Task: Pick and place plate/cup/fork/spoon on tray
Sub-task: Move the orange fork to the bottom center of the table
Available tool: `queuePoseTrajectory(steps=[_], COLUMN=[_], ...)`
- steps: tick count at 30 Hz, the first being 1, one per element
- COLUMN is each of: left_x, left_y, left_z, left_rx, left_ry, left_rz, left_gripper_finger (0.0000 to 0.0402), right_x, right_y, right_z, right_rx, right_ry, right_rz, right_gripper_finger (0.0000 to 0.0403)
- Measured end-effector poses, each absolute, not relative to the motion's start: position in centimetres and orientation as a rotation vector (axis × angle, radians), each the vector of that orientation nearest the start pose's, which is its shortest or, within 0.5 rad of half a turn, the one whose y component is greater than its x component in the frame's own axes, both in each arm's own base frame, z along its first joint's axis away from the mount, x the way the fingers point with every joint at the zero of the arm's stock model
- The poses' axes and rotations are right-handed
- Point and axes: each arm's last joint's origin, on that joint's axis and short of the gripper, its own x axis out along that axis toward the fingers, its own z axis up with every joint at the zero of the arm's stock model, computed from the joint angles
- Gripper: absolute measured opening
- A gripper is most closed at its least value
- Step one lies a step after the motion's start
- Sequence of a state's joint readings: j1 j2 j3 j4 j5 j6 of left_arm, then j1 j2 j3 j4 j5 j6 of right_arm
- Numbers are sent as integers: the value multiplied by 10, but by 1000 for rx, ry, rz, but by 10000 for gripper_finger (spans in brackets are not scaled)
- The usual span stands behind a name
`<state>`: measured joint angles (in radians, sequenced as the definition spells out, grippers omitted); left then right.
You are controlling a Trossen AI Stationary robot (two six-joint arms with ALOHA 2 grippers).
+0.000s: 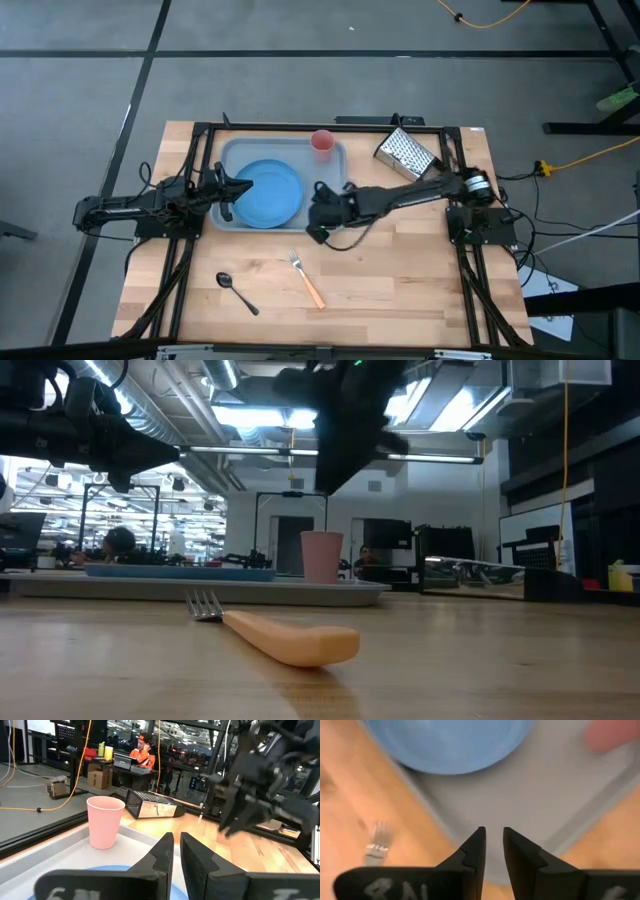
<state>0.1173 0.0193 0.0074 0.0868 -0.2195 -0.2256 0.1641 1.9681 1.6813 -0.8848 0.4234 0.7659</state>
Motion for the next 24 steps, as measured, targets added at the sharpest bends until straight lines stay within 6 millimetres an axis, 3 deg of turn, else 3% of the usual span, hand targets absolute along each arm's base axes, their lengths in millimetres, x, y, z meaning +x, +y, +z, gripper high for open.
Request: queuePoseTrajectory(steps=[3, 7, 12, 16, 18, 24], left_x=[96, 96, 96, 96, 96, 96], left_y=[18, 18, 18, 18, 18, 18], left_z=[173, 173, 173, 173, 173, 173], left_rx=[-227, -227, -227, -227, -227, -227], left_ry=[-113, -113, -113, -113, -113, -113], left_rz=[327, 327, 326, 327, 327, 327], left_gripper_finger=[27, 27, 28, 27, 28, 28], right_x=[383, 339, 282, 239, 221, 177], right_y=[63, 60, 49, 39, 36, 28], right_z=[256, 257, 230, 207, 197, 176], right_rx=[252, 318, 340, 455, 513, 476], right_ry=[883, 730, 505, 311, 230, 79], right_rz=[-601, -513, -346, -311, -288, -183], right_gripper_finger=[72, 72, 72, 72, 72, 72])
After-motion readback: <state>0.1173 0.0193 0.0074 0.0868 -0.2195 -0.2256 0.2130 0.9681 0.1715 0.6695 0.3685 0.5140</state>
